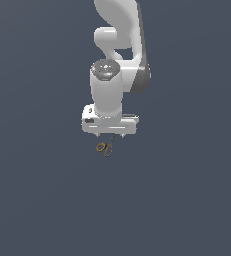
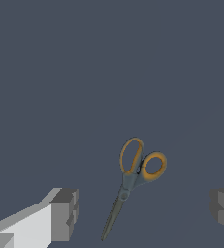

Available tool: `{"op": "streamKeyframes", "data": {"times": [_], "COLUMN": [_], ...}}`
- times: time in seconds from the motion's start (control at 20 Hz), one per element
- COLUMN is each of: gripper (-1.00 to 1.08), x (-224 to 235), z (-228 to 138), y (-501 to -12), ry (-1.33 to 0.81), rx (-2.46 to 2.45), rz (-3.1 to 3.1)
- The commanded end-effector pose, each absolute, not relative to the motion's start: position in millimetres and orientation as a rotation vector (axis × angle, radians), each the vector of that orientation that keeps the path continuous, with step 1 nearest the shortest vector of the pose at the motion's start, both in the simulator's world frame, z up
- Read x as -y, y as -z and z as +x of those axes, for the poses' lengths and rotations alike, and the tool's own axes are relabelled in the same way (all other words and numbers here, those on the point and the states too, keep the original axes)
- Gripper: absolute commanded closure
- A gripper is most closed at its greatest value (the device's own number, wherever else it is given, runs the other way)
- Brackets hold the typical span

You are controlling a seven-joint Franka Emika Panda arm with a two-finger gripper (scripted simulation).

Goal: Pick up the object and move it to a goal position.

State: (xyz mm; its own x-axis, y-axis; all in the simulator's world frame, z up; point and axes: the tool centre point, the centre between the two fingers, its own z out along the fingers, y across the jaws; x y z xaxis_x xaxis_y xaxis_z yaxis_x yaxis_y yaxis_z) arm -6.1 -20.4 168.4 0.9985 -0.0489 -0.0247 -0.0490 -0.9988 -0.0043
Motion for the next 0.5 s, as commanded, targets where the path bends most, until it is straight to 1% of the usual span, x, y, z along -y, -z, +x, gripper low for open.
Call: {"op": "streamKeyframes", "data": {"times": [0.0, 0.45], "gripper": [-0.92, -0.92], "x": [19, 16], "z": [-7, -19], "y": [-166, -142], "ry": [-0.039, -0.033], "rx": [-0.095, -0.288], "rz": [-3.135, -3.120]}}
